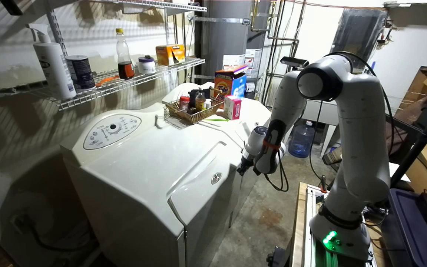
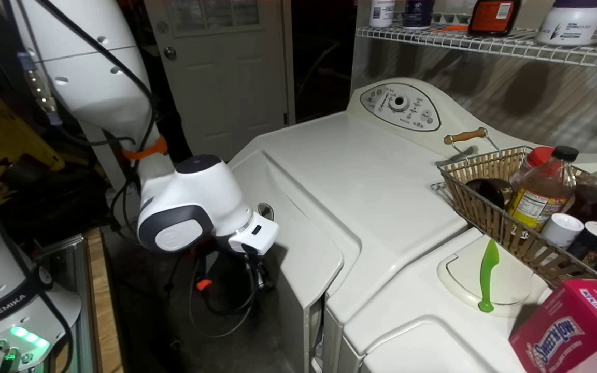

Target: Close the washing machine completely

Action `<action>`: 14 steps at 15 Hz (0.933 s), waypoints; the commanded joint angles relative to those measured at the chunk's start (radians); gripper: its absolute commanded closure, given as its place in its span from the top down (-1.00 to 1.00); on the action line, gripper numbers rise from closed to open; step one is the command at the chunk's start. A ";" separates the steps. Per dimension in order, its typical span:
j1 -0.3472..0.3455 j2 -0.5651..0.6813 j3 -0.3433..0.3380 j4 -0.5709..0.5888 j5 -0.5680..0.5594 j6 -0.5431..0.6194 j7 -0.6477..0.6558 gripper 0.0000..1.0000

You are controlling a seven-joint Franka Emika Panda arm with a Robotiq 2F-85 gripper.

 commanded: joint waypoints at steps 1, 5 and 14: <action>-0.059 0.078 0.082 0.054 0.072 0.089 -0.096 -1.00; -0.054 0.060 0.090 0.039 0.102 0.067 -0.112 -0.98; 0.001 0.143 -0.005 0.139 0.133 0.125 -0.248 -1.00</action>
